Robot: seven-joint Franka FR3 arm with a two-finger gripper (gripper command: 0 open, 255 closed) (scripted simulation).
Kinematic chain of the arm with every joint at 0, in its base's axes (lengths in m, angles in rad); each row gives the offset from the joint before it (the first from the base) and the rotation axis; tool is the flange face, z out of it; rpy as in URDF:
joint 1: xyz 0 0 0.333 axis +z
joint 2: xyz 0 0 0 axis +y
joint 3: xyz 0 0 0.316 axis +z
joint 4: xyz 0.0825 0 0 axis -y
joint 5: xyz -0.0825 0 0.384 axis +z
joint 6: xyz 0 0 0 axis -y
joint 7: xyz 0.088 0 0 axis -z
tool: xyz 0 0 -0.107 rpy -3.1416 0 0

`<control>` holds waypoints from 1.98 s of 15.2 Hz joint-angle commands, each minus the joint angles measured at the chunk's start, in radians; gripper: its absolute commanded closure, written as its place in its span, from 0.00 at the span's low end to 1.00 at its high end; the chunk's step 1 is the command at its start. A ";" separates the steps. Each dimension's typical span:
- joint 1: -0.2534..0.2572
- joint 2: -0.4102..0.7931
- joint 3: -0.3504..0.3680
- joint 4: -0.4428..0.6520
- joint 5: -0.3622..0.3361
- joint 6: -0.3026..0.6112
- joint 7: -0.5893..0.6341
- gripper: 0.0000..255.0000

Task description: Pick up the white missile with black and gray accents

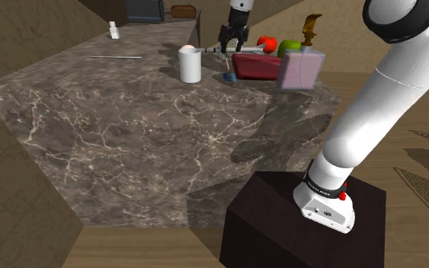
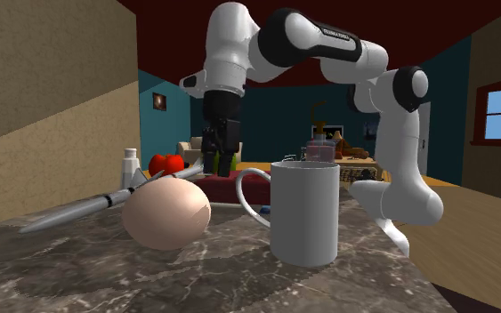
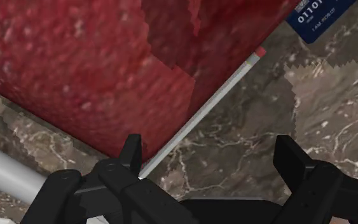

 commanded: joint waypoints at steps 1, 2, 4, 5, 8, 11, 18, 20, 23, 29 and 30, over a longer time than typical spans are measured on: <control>-0.009 0.079 -0.015 0.086 0.007 0.000 -0.016 0.00; -0.014 0.116 -0.021 0.129 0.011 -0.004 -0.023 0.00; -0.027 0.191 -0.034 0.222 0.022 -0.015 -0.037 0.00; -0.034 0.230 -0.039 0.272 0.028 -0.024 -0.044 0.00; -0.061 0.355 -0.054 0.441 0.051 -0.059 -0.063 0.00; -0.078 0.419 -0.058 0.519 0.064 -0.068 -0.071 0.00; -0.069 0.395 -0.058 0.396 0.059 0.032 -0.073 0.00; -0.068 0.406 -0.057 0.412 0.061 0.027 -0.071 1.00; -0.071 0.405 -0.058 0.410 0.061 0.028 -0.074 1.00; -0.068 0.395 -0.058 0.396 0.059 0.032 -0.074 1.00; -0.069 0.397 -0.059 0.413 0.059 0.017 -0.073 1.00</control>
